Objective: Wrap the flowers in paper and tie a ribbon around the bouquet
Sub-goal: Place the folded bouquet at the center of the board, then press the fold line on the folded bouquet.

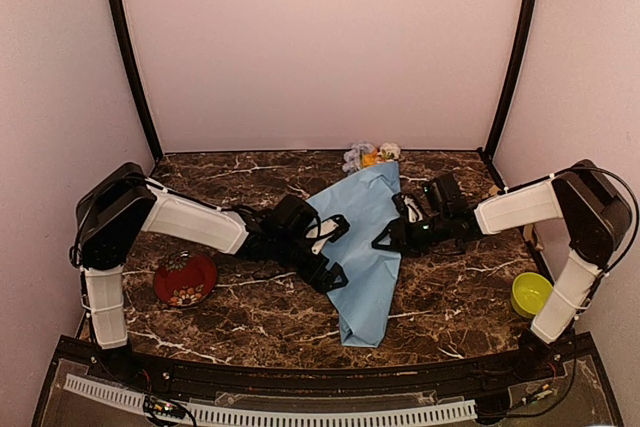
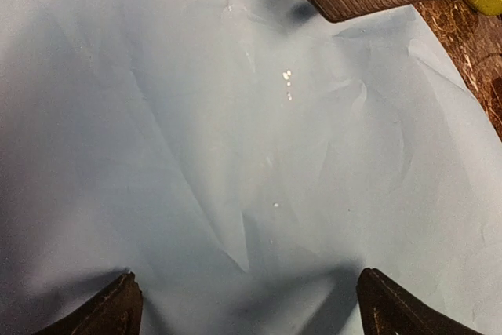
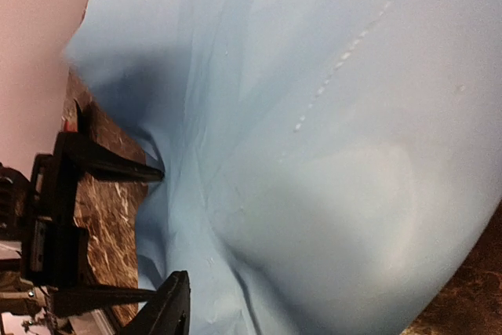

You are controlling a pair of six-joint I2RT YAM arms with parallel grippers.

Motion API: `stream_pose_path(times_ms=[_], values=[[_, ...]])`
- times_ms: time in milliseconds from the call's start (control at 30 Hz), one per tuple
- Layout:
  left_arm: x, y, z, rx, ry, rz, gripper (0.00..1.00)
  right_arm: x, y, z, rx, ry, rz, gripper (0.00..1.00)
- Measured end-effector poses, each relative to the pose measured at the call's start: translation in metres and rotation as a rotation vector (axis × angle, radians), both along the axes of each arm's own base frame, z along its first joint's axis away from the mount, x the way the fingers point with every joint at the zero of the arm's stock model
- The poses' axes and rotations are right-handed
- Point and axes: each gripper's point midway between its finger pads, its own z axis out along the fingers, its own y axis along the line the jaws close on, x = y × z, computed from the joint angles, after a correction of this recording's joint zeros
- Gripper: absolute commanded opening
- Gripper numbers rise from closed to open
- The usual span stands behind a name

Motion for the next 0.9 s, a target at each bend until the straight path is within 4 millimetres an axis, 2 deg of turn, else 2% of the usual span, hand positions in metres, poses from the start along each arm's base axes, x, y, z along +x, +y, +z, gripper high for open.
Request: stream_pose_path(times_ms=[67,200,267,333,433,500,600,667,733,800,900], values=[[0.002,0.000,-0.001,0.014,-0.022,-0.005,0.98,-0.001,-0.006,-0.006,-0.040,0.007,-0.010,0.58],[0.005,0.003,-0.003,0.033,-0.045,-0.012,0.98,-0.005,-0.024,-0.011,-0.135,0.018,-0.049,0.61],[0.005,0.003,-0.003,0.035,-0.049,-0.015,0.98,-0.006,-0.033,-0.004,-0.176,0.002,-0.070,0.62],[0.006,0.001,-0.004,0.037,-0.054,-0.019,0.98,-0.005,-0.041,0.011,-0.223,-0.040,-0.096,0.62],[0.006,0.000,-0.004,0.036,-0.058,-0.022,0.98,-0.003,-0.040,0.042,-0.276,-0.141,-0.108,0.47],[0.006,-0.001,-0.004,0.036,-0.059,-0.022,0.98,-0.012,-0.026,0.064,-0.276,-0.210,-0.076,0.35],[0.006,-0.002,-0.004,0.035,-0.063,-0.018,0.98,-0.046,0.007,0.085,-0.219,-0.280,0.040,0.23],[0.007,-0.002,-0.004,0.033,-0.065,-0.017,0.98,-0.074,0.030,0.087,-0.161,-0.297,0.142,0.17],[0.007,-0.003,-0.004,0.027,-0.064,-0.013,0.98,-0.104,0.048,0.079,-0.103,-0.279,0.241,0.12],[0.008,-0.005,-0.004,0.020,-0.066,-0.010,0.98,-0.133,0.060,0.060,-0.070,-0.222,0.324,0.09],[0.009,-0.006,-0.004,0.012,-0.067,-0.005,0.99,-0.155,0.067,0.029,-0.081,-0.151,0.394,0.06]])
